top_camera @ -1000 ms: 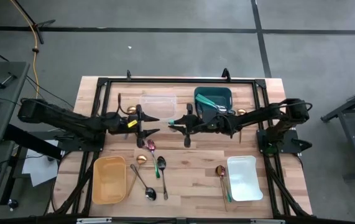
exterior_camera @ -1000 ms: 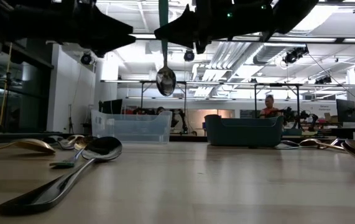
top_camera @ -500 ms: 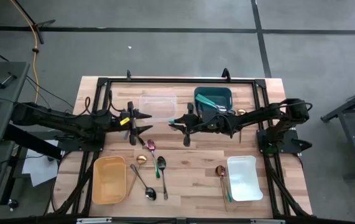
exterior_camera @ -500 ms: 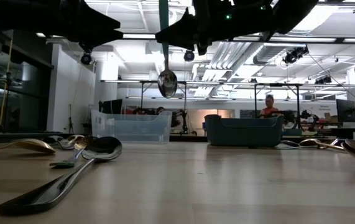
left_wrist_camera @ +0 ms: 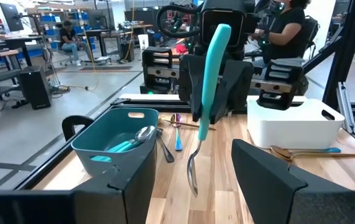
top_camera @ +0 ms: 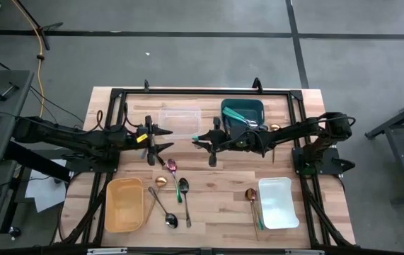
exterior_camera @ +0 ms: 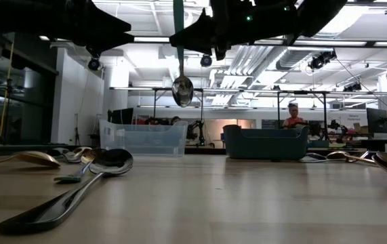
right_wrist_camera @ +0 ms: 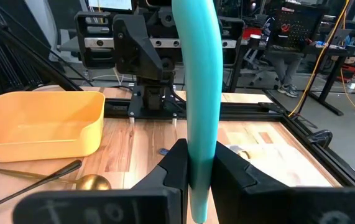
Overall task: Sort silverware by color (type)
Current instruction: Put the green spoon into the blue bin
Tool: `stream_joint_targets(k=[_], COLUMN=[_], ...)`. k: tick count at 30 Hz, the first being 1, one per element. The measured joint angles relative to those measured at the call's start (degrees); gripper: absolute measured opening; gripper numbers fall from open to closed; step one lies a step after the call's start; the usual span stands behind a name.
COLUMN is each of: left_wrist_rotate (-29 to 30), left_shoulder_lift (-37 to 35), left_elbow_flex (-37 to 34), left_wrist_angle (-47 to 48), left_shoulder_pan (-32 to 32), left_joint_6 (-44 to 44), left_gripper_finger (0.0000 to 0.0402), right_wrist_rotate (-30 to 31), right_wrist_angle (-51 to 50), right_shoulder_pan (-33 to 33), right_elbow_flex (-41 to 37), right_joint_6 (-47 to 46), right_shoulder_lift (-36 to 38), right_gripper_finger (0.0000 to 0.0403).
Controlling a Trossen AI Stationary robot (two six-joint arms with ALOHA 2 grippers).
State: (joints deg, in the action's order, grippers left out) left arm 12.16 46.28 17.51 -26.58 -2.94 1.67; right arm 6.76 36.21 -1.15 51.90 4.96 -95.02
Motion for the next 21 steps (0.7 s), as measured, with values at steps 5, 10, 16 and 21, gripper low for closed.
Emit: stream_joint_targets(k=[5, 10, 16, 21], left_wrist_rotate=[0.0, 0.0, 0.0, 0.0], left_shoulder_lift=[0.04, 0.04, 0.04, 0.04], left_elbow_flex=[0.01, 0.01, 0.01, 0.01], left_wrist_angle=[0.48, 0.76, 0.89, 1.07], left_shoulder_pan=[0.0, 0.0, 0.0, 0.0], left_joint_6=[0.0, 0.0, 0.0, 0.0], left_gripper_finger=[0.0202, 0.0202, 0.0202, 0.0202], right_wrist_rotate=[-0.05, -0.17, -0.15, -0.15], right_wrist_angle=[0.0, 0.0, 0.0, 0.0], right_shoulder_pan=[0.0, 0.0, 0.0, 0.0], right_elbow_flex=[0.0, 0.0, 0.0, 0.0], right_joint_6=[-0.34, -0.44, -0.44, -0.44], right_shoulder_lift=[0.0, 0.0, 0.0, 0.0], right_gripper_finger=[0.0035, 0.0035, 0.0035, 0.0035])
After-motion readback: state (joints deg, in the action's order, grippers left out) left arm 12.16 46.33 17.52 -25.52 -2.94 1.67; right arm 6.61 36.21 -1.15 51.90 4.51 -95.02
